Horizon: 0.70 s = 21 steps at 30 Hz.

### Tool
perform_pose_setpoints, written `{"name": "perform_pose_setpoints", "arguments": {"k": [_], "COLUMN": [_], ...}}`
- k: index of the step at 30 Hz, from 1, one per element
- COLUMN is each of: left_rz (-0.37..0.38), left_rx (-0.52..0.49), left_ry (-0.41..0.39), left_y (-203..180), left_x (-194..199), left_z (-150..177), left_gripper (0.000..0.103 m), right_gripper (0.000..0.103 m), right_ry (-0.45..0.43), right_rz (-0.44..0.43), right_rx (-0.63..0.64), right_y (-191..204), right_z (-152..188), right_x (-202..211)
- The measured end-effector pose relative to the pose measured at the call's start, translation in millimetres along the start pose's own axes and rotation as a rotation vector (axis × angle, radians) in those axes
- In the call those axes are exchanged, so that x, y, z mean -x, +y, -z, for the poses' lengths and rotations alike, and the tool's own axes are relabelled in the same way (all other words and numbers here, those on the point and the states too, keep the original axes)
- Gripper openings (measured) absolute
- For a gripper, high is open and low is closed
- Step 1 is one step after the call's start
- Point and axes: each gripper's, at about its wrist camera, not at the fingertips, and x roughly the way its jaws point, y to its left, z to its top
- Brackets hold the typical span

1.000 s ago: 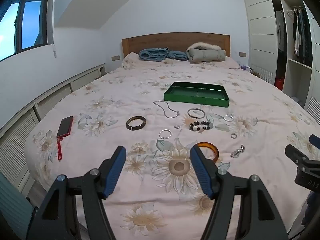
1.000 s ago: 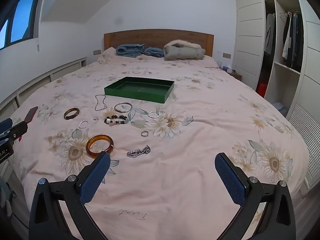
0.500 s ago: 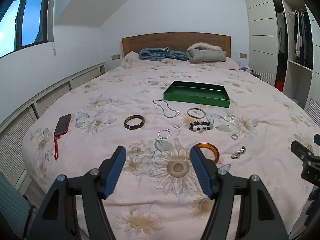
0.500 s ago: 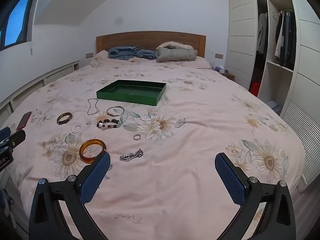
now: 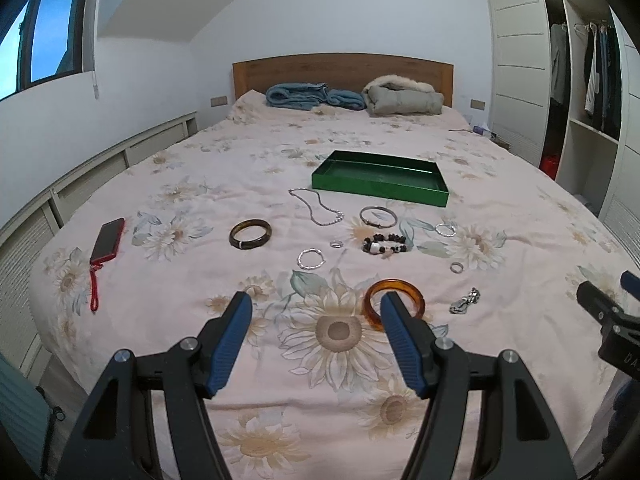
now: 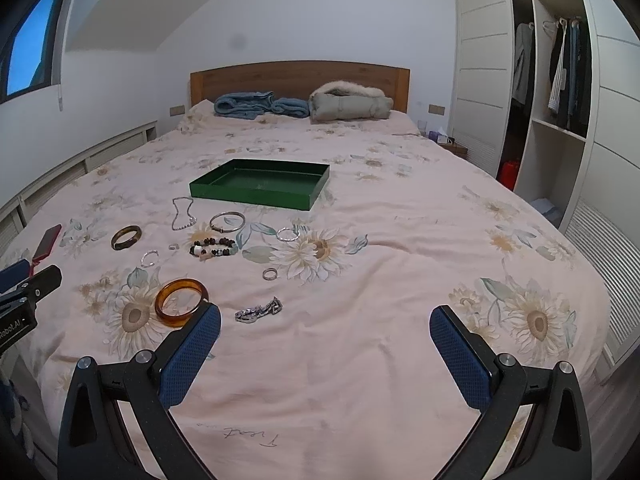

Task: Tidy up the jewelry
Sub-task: 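Move both tools toward the amber bangle and silver watch on the bed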

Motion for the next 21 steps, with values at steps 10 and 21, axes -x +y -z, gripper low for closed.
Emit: {"name": "perform_pose_setpoints", "arguments": {"k": [10, 21], "left_rz": [0.017, 0.009], "left_rx": [0.025, 0.017], "left_ry": [-0.015, -0.011], "left_y": [-0.9, 4.0], "left_x": [-6.3, -15.3], "left_z": [0.6, -0.4], "left_gripper": [0.065, 0.065], "right_gripper": [0.103, 0.095], "right_ry": [0.0, 0.02], "right_rz": [-0.014, -0.032], "right_rx": [-0.001, 0.023], "right_y": [1.3, 9.4], "right_z": [0.2, -1.4], "right_x": [-7.4, -17.8]}}
